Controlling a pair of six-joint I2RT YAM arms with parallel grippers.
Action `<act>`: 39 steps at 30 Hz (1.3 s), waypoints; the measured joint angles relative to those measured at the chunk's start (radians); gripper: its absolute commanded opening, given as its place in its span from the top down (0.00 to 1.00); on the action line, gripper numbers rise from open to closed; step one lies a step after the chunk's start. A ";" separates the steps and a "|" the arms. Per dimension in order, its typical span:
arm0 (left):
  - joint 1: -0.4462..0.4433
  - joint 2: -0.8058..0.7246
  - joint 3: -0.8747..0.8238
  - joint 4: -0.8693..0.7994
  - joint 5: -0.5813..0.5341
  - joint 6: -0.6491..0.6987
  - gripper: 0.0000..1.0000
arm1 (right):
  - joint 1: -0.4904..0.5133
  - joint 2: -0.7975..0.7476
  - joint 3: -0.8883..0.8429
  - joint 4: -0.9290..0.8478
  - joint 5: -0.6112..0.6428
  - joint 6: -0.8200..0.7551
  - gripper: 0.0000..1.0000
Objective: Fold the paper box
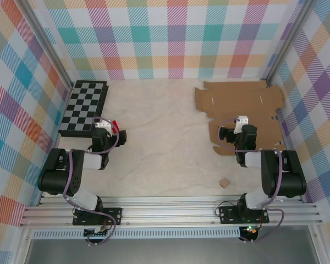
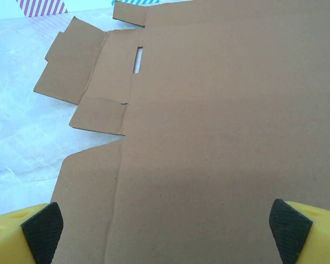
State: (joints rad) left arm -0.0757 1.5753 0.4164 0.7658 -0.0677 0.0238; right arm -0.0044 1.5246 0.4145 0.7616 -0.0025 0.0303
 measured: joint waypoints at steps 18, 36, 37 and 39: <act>0.001 0.000 0.000 0.000 0.000 0.000 0.00 | 0.000 0.000 0.000 0.000 -0.006 -0.003 0.00; -0.010 -0.117 0.121 -0.247 -0.107 -0.026 0.00 | 0.028 -0.027 0.190 -0.319 -0.008 -0.019 0.00; -0.012 -0.153 0.148 -0.279 -0.136 -0.045 0.00 | 0.034 -0.032 0.258 -0.384 0.000 -0.011 0.00; -0.013 -0.216 0.194 -0.337 -0.169 -0.085 0.00 | 0.042 -0.036 0.390 -0.504 0.019 0.011 0.00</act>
State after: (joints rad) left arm -0.0887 1.3590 0.6106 0.4290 -0.2363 -0.0612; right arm 0.0372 1.4883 0.8047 0.2581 0.0166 0.0418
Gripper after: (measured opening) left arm 0.999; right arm 0.997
